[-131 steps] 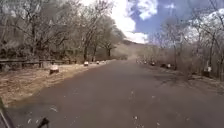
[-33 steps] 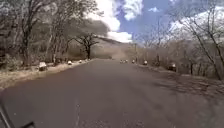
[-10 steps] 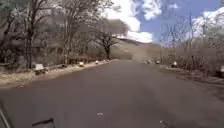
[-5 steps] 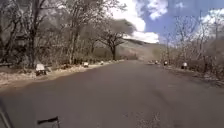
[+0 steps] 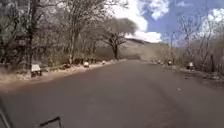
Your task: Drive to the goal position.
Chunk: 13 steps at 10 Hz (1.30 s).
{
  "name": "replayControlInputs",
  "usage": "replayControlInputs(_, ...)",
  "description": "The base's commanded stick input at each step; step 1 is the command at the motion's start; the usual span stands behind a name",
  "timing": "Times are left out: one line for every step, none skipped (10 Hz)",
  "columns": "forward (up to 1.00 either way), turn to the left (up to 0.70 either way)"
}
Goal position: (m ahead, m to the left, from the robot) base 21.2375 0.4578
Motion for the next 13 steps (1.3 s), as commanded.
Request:
replayControlInputs(0.7, 0.0)
replayControlInputs(0.7, 0.0)
replayControlInputs(0.7, 0.0)
replayControlInputs(0.7, 0.0)
replayControlInputs(0.7, 0.0)
replayControlInputs(0.7, 0.0)
replayControlInputs(0.7, 0.0)
replayControlInputs(0.7, 0.0)
replayControlInputs(0.7, 0.0)
replayControlInputs(0.7, 0.0)
replayControlInputs(0.7, 0.01)
replayControlInputs(0.7, 0.02)
replayControlInputs(0.7, 0.26)
